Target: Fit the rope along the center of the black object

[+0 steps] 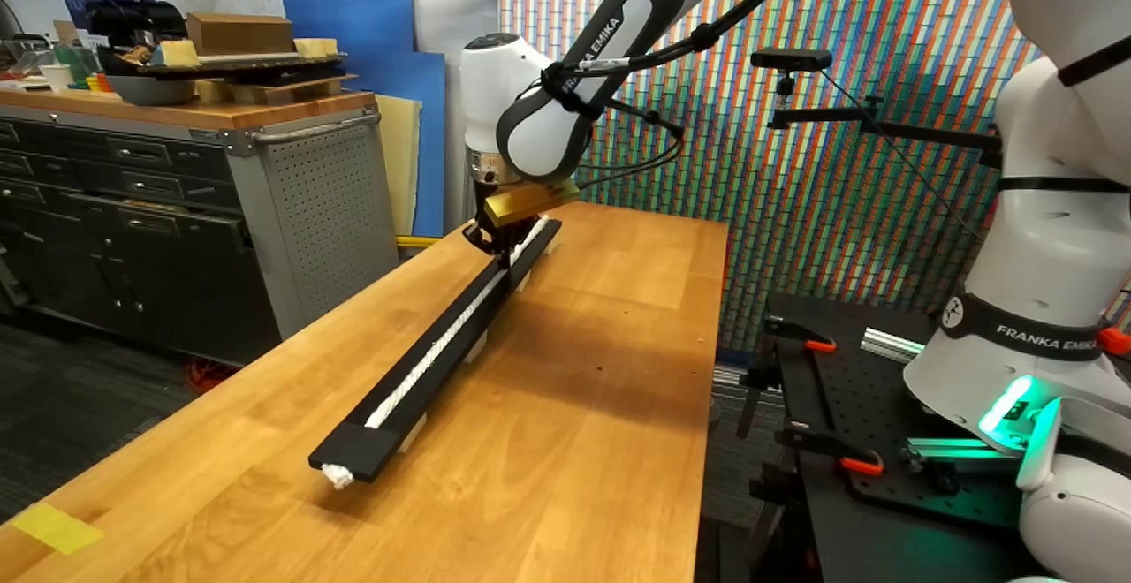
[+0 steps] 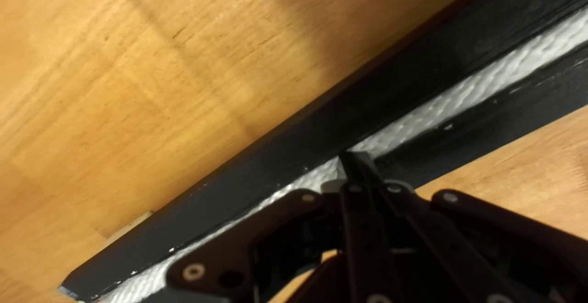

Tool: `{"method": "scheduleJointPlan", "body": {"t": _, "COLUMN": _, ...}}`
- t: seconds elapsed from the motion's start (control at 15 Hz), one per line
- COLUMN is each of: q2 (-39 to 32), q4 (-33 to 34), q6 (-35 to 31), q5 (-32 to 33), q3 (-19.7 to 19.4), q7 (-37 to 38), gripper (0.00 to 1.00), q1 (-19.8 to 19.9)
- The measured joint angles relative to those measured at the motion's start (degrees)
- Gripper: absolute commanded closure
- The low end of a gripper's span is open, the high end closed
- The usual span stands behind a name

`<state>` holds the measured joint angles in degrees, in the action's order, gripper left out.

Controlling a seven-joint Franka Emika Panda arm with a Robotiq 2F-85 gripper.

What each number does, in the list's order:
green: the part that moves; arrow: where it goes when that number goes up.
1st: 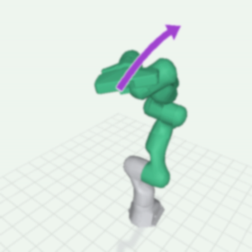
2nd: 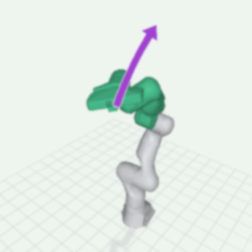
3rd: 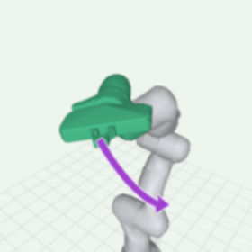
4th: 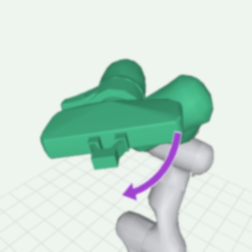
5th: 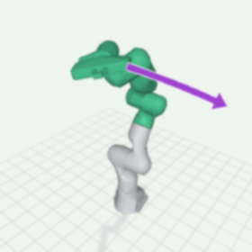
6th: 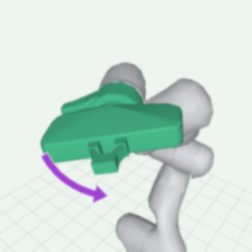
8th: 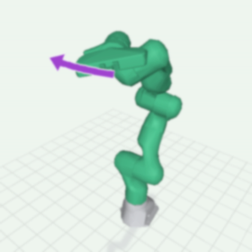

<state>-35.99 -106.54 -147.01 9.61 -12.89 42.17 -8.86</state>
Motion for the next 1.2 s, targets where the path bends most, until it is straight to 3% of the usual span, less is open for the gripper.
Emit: {"method": "scheduleJointPlan", "body": {"t": 1.2, "q2": -1.87, "q4": 2.72, "q6": 0.38, "q5": -0.96, "q3": -1.91, "q7": 0.06, "gripper": 1.00, "q1": 2.99}}
